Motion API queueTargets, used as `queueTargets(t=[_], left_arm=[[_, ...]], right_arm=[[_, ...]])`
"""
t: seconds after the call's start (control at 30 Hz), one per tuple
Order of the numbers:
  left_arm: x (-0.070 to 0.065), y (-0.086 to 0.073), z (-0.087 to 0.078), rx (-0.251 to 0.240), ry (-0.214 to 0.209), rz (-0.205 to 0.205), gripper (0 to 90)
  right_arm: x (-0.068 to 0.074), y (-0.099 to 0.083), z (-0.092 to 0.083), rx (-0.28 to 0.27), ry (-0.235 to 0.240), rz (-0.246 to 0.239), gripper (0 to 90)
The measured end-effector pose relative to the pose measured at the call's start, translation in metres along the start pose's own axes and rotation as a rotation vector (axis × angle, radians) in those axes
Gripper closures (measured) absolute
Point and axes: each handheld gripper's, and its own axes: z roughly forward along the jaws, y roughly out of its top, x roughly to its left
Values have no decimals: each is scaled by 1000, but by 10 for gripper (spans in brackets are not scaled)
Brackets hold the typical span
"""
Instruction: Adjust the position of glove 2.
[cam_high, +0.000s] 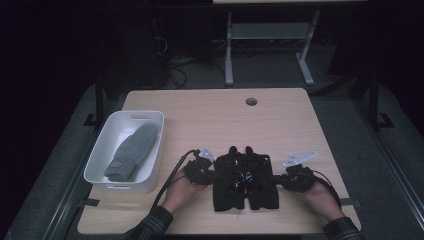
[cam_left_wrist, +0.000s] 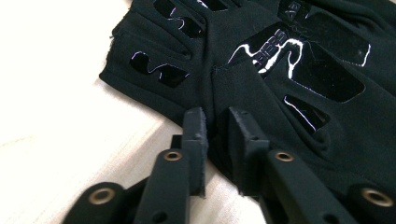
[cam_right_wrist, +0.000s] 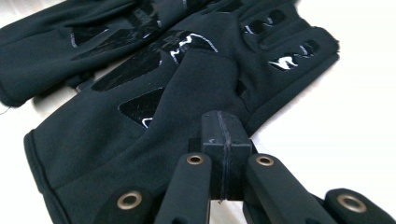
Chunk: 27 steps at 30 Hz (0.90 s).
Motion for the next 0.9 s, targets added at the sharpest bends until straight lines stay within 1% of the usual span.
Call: queueTargets(t=[0.03,0.07,0.13,0.17,0.27,0.37,0.43,0.47,0.5,0.53,0.57,0.6,0.63,0.67,0.73,0.77,0.8,0.87,0.9], left_arm=[[2,1,0,7,-8,-1,784],[1,1,1,-5,-12,-23,795],[4,2,0,0,-26,-36,809],[6,3,-2,17,-32,-26,813],[9,3,-7,-2,-44,-45,818],[13,4,-14,-11,-51,-42,821],[15,5,-18,-27,-61,-61,821],[17,6,-21,-19,-62,-50,822],[17,6,-22,-28,-62,-60,822],[18,6,-23,-19,-62,-52,822],[18,7,-25,-19,-60,-68,822],[18,7,-26,-11,-54,-70,822],[19,6,-28,6,-48,-66,822],[18,6,-29,1,-49,-81,822],[19,6,-29,3,-46,-89,822],[19,6,-30,6,-45,-89,822],[20,6,-30,11,-55,-80,822],[18,8,-29,5,-59,-85,822],[17,9,-28,13,-58,-74,822]], right_arm=[[0,0,0,3,3,-8,900],[2,1,1,3,5,-6,900],[4,1,2,6,11,-7,900],[4,2,2,9,12,-12,900],[6,2,3,7,14,-22,900],[8,4,5,9,18,-19,900],[8,4,6,6,19,-30,900],[9,5,6,10,19,-30,900],[10,6,7,8,19,-26,900],[11,6,8,10,19,-31,900],[11,7,9,10,20,-41,900],[13,8,10,11,22,-34,900],[13,8,10,9,22,-44,900],[13,9,11,11,23,-47,900],[14,9,11,10,24,-41,900],[14,9,11,9,24,-42,900],[14,9,11,10,24,-42,900],[14,10,12,9,23,-40,900],[15,10,12,10,22,-41,900]])
